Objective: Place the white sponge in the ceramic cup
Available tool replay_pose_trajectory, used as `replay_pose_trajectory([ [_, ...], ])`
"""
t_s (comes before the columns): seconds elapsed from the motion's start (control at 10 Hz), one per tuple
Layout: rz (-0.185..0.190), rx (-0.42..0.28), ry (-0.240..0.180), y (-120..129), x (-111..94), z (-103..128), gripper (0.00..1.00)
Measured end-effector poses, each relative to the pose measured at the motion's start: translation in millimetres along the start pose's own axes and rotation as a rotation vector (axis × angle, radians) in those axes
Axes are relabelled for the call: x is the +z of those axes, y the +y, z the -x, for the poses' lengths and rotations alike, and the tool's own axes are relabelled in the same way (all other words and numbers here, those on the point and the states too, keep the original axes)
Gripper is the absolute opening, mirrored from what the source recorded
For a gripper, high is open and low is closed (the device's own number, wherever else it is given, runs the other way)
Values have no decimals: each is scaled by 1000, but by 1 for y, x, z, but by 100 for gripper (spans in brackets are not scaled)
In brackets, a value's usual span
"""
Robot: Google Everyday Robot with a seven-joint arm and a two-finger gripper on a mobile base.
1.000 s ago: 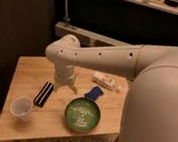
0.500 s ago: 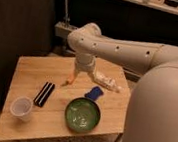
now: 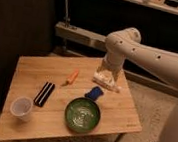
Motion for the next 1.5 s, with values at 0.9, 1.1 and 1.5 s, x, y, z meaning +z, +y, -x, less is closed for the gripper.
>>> replay_pose_trajectory([
  [0.9, 13, 63, 0, 10, 51, -49, 65],
  [1.1, 25, 104, 41, 3, 72, -52, 65],
  [1.5, 26, 140, 137, 0, 111, -53, 65],
])
